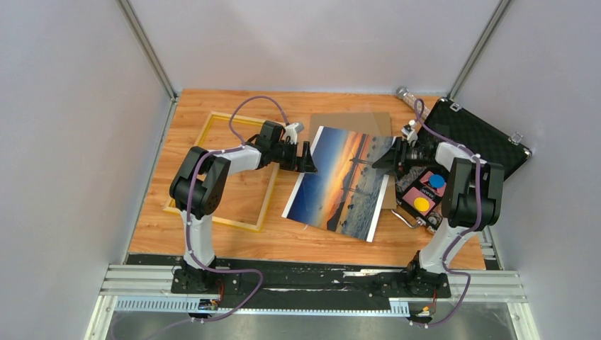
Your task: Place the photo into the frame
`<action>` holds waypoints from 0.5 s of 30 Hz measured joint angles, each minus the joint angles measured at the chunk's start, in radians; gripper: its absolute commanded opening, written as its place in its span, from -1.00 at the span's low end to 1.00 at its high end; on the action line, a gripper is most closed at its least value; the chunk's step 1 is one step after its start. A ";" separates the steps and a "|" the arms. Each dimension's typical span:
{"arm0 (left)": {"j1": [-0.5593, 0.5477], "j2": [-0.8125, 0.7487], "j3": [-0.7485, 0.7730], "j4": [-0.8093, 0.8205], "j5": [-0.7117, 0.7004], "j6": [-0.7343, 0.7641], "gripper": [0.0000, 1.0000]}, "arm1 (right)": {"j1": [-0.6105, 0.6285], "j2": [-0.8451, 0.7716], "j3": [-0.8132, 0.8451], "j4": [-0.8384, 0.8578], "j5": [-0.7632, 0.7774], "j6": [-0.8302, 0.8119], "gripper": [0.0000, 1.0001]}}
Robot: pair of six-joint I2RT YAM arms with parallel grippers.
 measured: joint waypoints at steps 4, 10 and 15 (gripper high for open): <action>0.000 0.000 0.000 0.000 0.001 0.000 0.98 | 0.000 0.000 0.008 0.006 0.000 0.009 -0.64; 0.000 -0.001 0.000 -0.001 0.003 0.008 1.00 | 0.000 -0.002 0.014 0.010 -0.002 0.017 -1.00; 0.004 -0.012 0.000 -0.027 0.003 0.019 1.00 | 0.002 -0.043 -0.006 0.044 -0.003 0.041 -1.00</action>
